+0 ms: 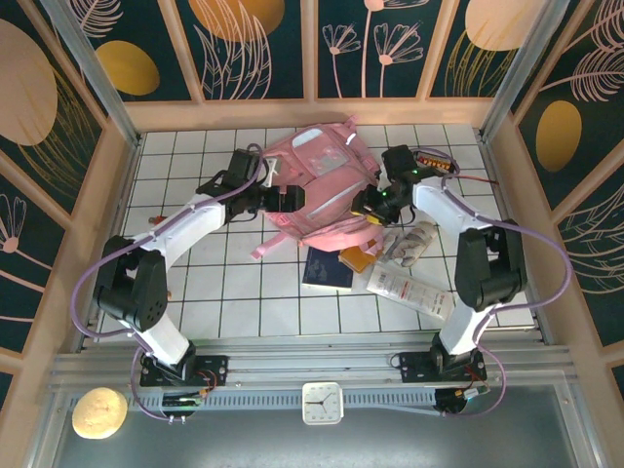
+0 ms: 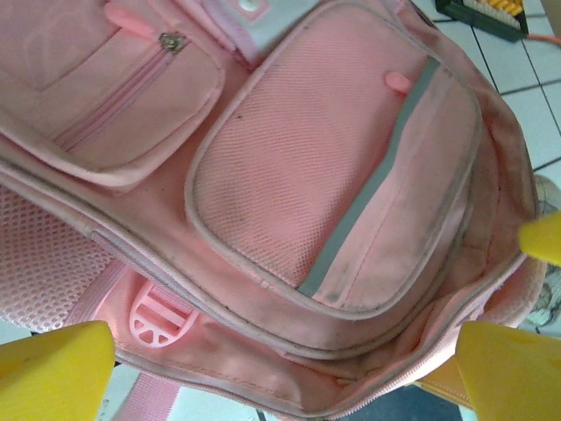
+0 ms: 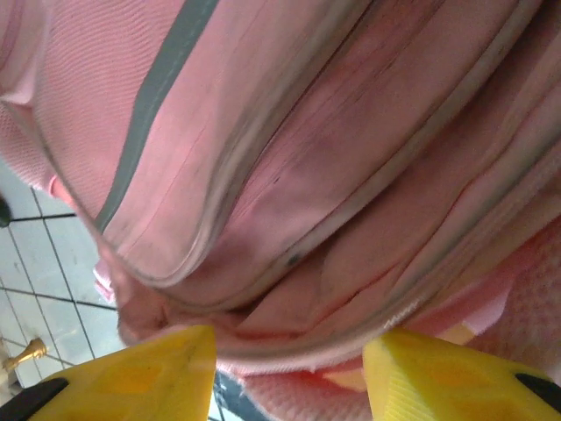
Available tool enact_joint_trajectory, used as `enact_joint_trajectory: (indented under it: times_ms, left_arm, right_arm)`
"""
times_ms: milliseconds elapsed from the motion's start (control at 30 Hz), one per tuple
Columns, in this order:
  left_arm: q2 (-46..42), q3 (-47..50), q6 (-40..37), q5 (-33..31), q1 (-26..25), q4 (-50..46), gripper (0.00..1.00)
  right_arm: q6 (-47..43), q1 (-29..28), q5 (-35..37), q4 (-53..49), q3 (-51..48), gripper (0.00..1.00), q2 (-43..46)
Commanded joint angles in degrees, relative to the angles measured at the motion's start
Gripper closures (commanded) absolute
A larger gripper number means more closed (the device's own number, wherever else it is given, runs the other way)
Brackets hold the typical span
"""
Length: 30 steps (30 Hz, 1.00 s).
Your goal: Pack the student bag
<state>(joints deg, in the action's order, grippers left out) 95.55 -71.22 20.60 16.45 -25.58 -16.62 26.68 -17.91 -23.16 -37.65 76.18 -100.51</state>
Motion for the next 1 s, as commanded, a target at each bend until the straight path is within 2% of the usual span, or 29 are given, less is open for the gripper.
enact_joint_trajectory:
  times_ms: [0,100,333,433,567,767,967]
  left_arm:
    - [1.51,-2.72,-6.53,-2.00,-0.51,-3.92,0.03]
    - [1.49,-2.96,-7.80,-2.97,-0.74,-4.38,0.03]
    - [1.22,-3.17,-9.23,-3.27,-0.79,-4.43,0.04]
    - [1.38,-3.22,-10.41,-3.09,-0.87,-4.56,0.04]
    - [1.27,-3.55,-14.79,-1.56,-1.40,-4.38,0.05]
    - [1.57,-7.16,-22.11,0.07,-5.71,-4.14,0.05]
    - [4.83,-11.91,-23.23,-0.27,-8.00,-3.75,0.05]
  right_arm:
    - [-2.64,1.35,1.80,-2.01,3.37,0.52,-2.71]
    - [-3.71,2.09,1.98,-3.36,5.55,0.53,-5.34]
    - [-4.09,2.71,0.58,-4.65,8.90,0.77,-8.84]
    - [-4.11,2.74,0.27,-5.59,10.48,0.81,-9.53]
    - [-3.33,2.63,-0.19,-6.73,12.50,1.00,-9.15]
    - [2.15,0.28,-2.86,-6.12,21.34,1.00,-6.78]
    - [7.14,-1.80,-6.03,-6.13,31.84,1.00,-8.19]
